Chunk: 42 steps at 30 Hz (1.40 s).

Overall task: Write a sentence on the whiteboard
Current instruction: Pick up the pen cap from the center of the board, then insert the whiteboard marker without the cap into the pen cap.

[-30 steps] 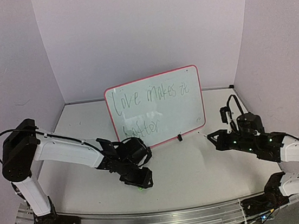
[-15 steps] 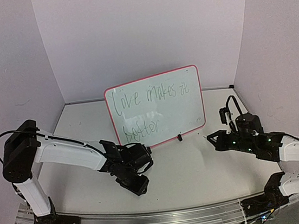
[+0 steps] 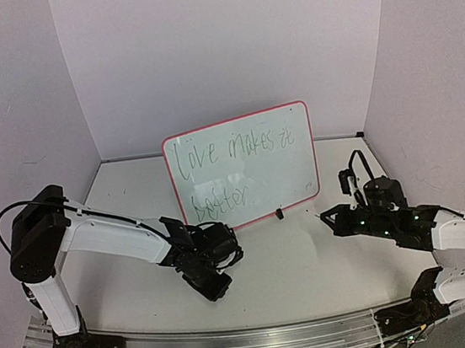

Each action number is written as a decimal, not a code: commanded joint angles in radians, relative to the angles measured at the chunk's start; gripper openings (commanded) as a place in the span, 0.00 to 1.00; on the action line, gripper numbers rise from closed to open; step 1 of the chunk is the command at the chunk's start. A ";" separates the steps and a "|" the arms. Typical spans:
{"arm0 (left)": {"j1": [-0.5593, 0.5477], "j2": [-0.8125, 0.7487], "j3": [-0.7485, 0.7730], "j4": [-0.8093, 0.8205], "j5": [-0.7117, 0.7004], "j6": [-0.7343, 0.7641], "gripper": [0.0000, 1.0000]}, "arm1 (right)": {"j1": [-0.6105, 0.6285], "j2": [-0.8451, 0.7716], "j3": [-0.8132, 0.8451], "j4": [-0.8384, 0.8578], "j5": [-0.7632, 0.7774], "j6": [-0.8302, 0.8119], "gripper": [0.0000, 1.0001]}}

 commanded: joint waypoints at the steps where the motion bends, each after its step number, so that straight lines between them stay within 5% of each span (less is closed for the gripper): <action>1: -0.011 0.021 0.018 -0.040 0.014 0.037 0.13 | 0.006 0.007 0.011 0.033 -0.045 -0.020 0.00; 7: -0.015 0.007 -0.004 -0.051 0.033 0.063 0.00 | 0.006 0.016 0.094 -0.110 -0.203 -0.083 0.00; 16: -0.023 -0.094 -0.049 0.030 0.040 0.123 0.00 | 0.003 0.146 0.279 -0.283 -0.663 -0.194 0.00; 27: -0.055 -0.327 -0.110 0.146 0.069 0.258 0.00 | -0.035 0.268 0.375 -0.354 -1.030 -0.219 0.00; 42: -0.110 -0.375 -0.071 0.192 0.100 0.401 0.00 | -0.023 0.398 0.460 -0.462 -1.146 -0.231 0.00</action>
